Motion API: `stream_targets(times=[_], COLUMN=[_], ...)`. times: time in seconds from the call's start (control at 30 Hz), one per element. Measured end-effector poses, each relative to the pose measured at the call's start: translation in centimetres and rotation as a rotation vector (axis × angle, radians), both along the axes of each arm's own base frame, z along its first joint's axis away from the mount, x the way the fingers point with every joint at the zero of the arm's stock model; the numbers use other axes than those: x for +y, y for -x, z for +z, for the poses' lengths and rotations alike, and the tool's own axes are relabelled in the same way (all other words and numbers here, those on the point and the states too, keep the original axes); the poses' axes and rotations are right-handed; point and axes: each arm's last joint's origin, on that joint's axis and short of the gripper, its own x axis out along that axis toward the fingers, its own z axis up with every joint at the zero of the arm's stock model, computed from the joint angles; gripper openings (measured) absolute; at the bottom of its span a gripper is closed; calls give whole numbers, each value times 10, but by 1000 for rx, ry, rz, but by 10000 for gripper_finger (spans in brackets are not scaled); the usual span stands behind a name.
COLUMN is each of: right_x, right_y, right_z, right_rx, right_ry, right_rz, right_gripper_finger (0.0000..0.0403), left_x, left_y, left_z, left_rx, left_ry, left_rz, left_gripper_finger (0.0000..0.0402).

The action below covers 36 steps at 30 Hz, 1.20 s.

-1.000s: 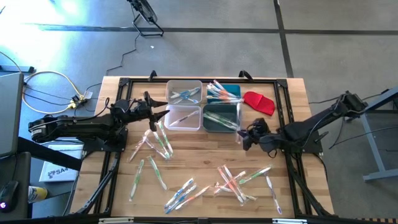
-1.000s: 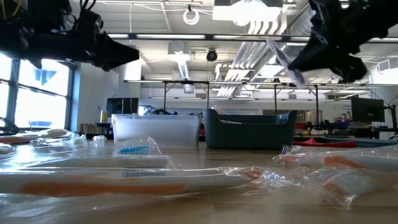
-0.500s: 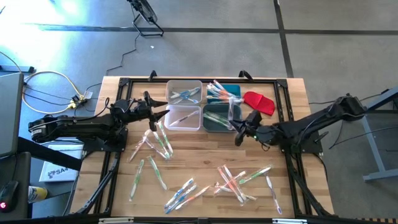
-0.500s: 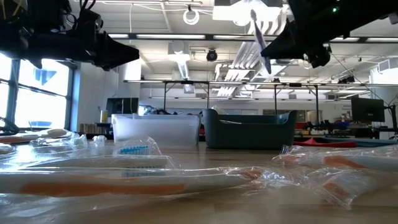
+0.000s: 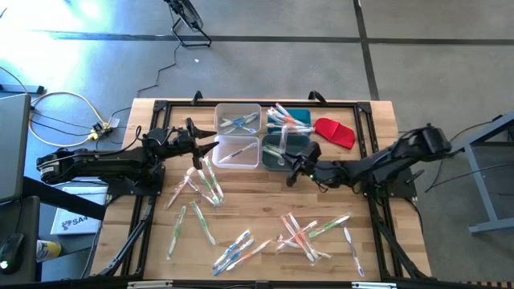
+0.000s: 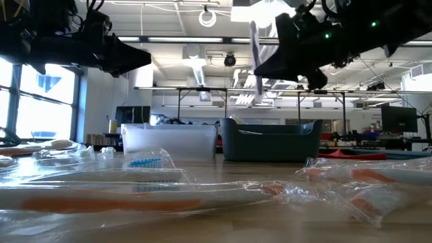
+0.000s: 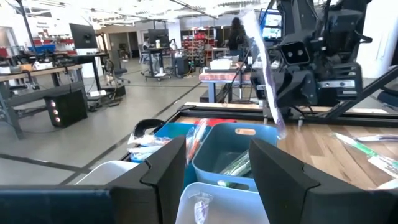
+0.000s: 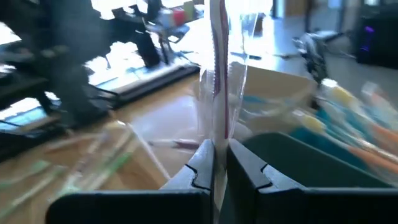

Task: Pick & Place Toothbrushes
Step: Put the purple toothbrush into the transparent bin

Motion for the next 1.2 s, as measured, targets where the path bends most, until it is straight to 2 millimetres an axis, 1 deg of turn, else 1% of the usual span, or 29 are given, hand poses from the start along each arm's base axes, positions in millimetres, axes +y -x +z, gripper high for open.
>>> stream_targets(times=[0.1, 0.3, 0.4, 0.5, 0.6, 0.77, 0.93, 1.13, 1.2], right_x=[0, -5, -8, -8, -7, -5, -8, -15, -17], right_y=[-8, -19, -24, -33, -46, -73, -98, -128, -134], right_z=[-2, -11, -17, -18, -17, -11, -6, -9, -10], right_rx=[-52, -117, -108, -102, -88, -89, -66, -46, -48], right_ry=[35, 64, 57, 64, 101, 170, 173, 167, 166], right_rz=[59, 142, 152, 156, 204, 255, 267, 323, 337], right_gripper_finger=[15, 15, 15, 15, 15, 15, 15, 15, 15], left_x=[0, 0, -2, -3, -5, -6, -6, -7, -7], left_y=[0, 0, -1, -1, 0, -1, 0, 0, 0], left_z=[0, 0, 1, 2, 6, 6, 6, 8, 8], left_rx=[-1, -26, -25, -36, -77, -74, -74, -92, -97], left_ry=[10, 94, 96, 106, 130, 126, 126, 132, 143], left_rz=[-2, -22, -78, -137, -182, -238, -239, -246, -251], left_gripper_finger=[171, 171, 171, 171, 171, 171, 171, 171, 171])
